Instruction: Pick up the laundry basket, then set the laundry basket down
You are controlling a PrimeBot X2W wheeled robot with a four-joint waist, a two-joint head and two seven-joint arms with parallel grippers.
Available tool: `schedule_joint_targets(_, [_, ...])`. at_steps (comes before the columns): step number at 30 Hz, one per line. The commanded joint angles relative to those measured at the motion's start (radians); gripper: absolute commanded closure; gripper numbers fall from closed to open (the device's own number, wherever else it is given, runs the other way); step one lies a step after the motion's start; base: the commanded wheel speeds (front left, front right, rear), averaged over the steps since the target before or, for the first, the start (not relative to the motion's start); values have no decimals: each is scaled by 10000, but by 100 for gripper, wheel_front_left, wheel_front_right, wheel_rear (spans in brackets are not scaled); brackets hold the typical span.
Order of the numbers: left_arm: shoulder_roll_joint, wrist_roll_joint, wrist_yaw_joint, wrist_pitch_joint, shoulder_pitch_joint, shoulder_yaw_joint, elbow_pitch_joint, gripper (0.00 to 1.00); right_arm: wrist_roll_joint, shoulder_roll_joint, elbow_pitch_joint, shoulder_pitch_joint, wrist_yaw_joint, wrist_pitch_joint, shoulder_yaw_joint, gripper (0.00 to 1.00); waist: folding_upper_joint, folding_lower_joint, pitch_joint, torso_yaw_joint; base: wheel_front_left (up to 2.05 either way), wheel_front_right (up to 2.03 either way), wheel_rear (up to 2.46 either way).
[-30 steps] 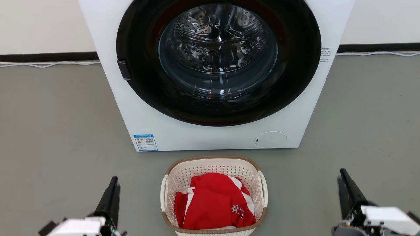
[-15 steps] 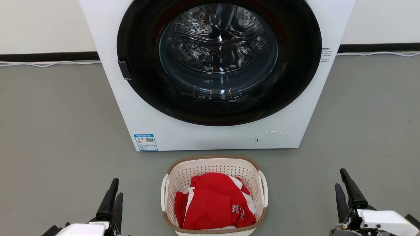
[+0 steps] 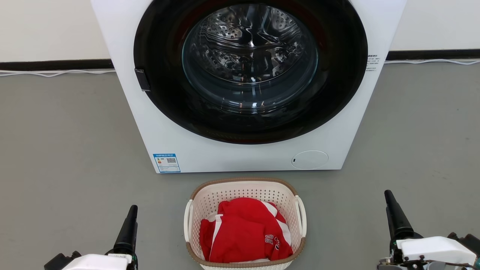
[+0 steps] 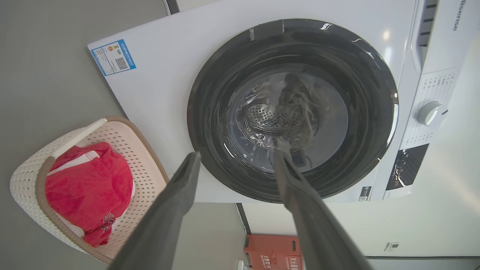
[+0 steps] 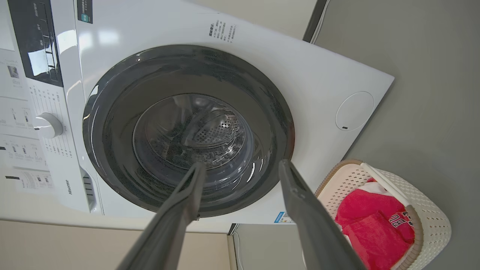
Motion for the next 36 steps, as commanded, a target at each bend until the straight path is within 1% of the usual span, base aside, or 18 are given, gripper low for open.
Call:
schedule_joint_targets(1, [111, 342, -29, -103, -276, 45, -217, 0, -544, -74, -317, -215, 26, -143, 71, 0, 0, -1, -3, 4, 0, 0, 0])
schedule_joint_targets(5, [130, 1074, -31, -221, -285, 45, -184, 0, -1463, -76, -337, -210, 29, -259, 90, 0, 0, -1, -10, 10, 0, 0, 0])
schedule_joint_targets(14, [130, 2541, -37, -489, -279, 88, -145, 0, -3023, -80, -421, -175, 34, -523, 207, 0, 0, -1, -41, 31, 0, 0, 0])
schedule_joint_targets(15, [130, 2541, -37, -489, -279, 88, -145, 0, -3023, -80, -421, -175, 34, -523, 207, 0, 0, -1, -41, 31, 0, 0, 0])
schedule_joint_targets(19, [123, 3208, -40, -638, -269, 143, -139, 0, -3816, -82, -401, -177, 37, -669, 270, 0, 0, -2, -53, 38, 0, 0, 0])
schedule_joint_targets(36, [132, 5207, -50, -1144, -221, 80, -122, 0, -6192, -109, -252, -201, 47, -1168, 560, 0, 0, -2, -63, 54, 0, 0, 0])
